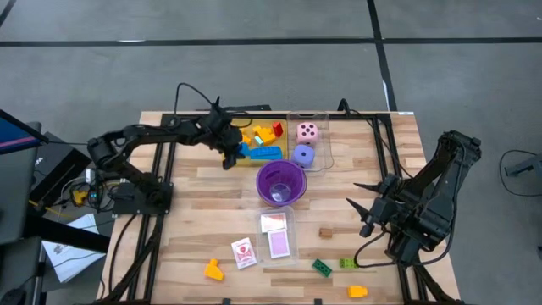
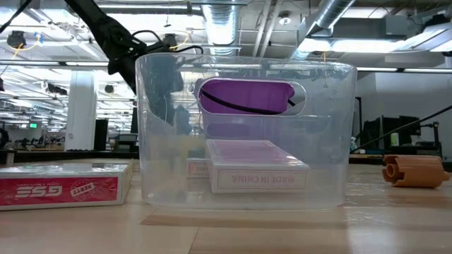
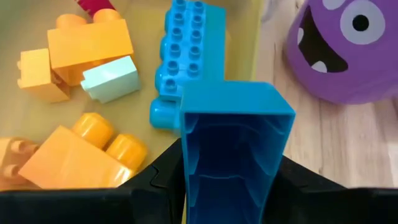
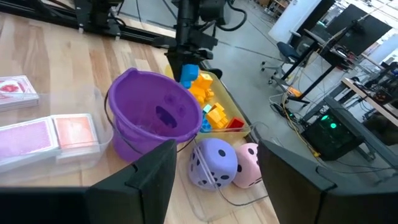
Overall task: Pick & Place Toys
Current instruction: Put the blue game piece into the yellow bin
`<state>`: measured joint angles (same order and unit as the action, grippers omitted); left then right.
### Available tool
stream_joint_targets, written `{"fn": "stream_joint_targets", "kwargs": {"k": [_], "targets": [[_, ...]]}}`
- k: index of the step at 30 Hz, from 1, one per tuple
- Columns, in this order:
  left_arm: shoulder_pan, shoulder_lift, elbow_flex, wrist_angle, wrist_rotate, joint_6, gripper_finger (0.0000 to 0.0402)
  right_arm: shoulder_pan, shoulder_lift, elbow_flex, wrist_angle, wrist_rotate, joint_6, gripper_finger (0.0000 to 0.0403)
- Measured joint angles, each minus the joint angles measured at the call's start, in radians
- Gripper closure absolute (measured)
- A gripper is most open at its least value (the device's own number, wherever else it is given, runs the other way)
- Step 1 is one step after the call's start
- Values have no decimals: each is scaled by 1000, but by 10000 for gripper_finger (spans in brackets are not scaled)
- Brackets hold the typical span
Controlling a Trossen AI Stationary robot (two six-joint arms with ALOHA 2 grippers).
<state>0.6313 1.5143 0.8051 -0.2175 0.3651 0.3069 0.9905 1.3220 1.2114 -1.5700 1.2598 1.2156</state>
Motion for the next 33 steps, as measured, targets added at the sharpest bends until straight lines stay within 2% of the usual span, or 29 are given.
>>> {"fn": "stream_joint_targets", "kwargs": {"k": [33], "targets": [[-2, 0, 0, 0, -73, 4, 248, 2, 0, 0, 11, -26, -3, 184]]}}
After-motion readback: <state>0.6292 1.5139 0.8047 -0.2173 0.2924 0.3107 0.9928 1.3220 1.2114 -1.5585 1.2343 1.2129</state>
